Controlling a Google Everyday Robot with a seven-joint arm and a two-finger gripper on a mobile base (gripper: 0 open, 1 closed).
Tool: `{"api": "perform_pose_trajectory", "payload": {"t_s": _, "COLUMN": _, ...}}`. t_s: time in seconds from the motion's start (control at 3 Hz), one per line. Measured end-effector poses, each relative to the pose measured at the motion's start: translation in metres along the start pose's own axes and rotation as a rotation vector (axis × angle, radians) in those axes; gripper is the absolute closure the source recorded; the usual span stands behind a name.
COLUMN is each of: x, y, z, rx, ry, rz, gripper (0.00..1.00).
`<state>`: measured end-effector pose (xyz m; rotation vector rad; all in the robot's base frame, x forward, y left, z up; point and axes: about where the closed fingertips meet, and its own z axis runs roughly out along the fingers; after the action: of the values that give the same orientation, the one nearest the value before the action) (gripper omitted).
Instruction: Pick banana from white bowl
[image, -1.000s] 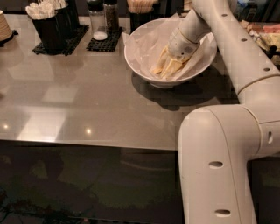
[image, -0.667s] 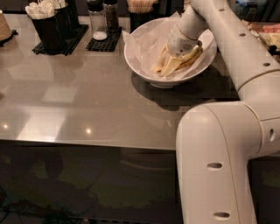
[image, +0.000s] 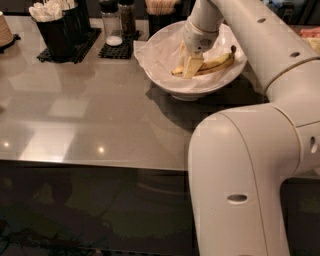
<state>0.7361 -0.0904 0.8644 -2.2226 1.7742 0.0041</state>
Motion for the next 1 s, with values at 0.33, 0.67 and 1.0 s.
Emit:
{"api": "perform_pose_trajectory", "payload": {"t_s": 0.33, "x": -0.005, "y": 0.000, "z": 0.002, "rx": -0.020, "ry": 0.086, "rz": -0.015, "gripper": 1.00}}
{"api": "perform_pose_trajectory", "payload": {"t_s": 0.67, "x": -0.007, "y": 0.003, "z": 0.003, "rx": -0.032, "ry": 0.140, "rz": -0.024, "gripper": 1.00}}
{"api": "perform_pose_trajectory", "payload": {"t_s": 1.0, "x": -0.005, "y": 0.006, "z": -0.013, "rx": -0.014, "ry": 0.223, "rz": -0.015, "gripper": 1.00}}
